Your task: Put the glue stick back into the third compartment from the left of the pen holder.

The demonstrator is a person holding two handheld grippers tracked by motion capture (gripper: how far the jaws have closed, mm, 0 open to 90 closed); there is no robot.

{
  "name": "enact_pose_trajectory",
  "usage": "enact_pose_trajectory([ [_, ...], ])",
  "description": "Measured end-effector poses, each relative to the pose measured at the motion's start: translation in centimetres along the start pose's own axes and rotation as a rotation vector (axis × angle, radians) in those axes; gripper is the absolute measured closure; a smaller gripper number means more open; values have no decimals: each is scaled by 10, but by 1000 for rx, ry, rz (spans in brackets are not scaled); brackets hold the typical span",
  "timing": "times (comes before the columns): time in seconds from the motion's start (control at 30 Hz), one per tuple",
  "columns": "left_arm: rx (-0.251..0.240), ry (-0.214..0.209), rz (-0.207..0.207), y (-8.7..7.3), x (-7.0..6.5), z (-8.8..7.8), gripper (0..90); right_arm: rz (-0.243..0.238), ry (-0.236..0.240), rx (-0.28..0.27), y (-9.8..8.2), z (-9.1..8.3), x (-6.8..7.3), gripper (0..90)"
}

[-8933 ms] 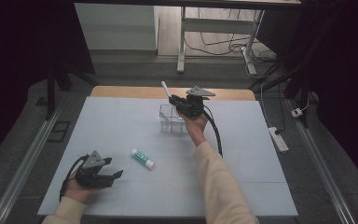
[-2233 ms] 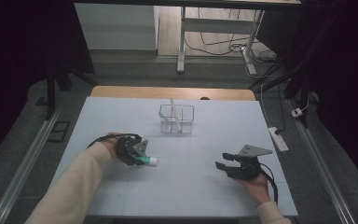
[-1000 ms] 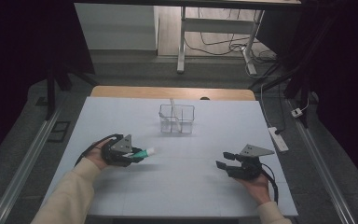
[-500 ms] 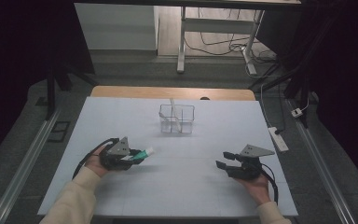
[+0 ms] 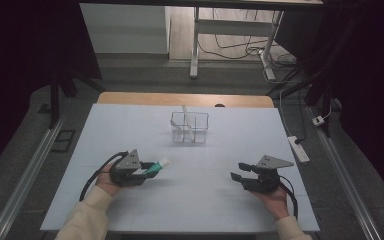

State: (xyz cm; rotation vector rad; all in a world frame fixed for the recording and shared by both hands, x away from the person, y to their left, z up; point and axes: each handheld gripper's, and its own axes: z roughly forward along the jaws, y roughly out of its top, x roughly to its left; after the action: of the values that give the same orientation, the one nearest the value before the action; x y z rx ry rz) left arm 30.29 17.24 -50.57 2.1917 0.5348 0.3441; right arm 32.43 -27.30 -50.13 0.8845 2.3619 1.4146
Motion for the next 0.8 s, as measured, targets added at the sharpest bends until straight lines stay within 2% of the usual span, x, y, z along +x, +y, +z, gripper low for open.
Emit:
enact_pose_trajectory([
  [0.07,-8,1,-6,0,-1,1,657,16,9,-16,1,0,1,446],
  [0.33,-38,17,-18,6,-7,0,657,-2,12,-7,2,2,5,444],
  [0.5,-59,28,-31,9,-9,-2,657,-7,20,-20,4,3,9,443],
  [0.63,-64,31,-38,12,-11,2,657,-25,31,-20,6,5,13,438],
  [0.8,-62,31,-39,15,-14,7,657,-24,40,-20,7,8,15,435],
])
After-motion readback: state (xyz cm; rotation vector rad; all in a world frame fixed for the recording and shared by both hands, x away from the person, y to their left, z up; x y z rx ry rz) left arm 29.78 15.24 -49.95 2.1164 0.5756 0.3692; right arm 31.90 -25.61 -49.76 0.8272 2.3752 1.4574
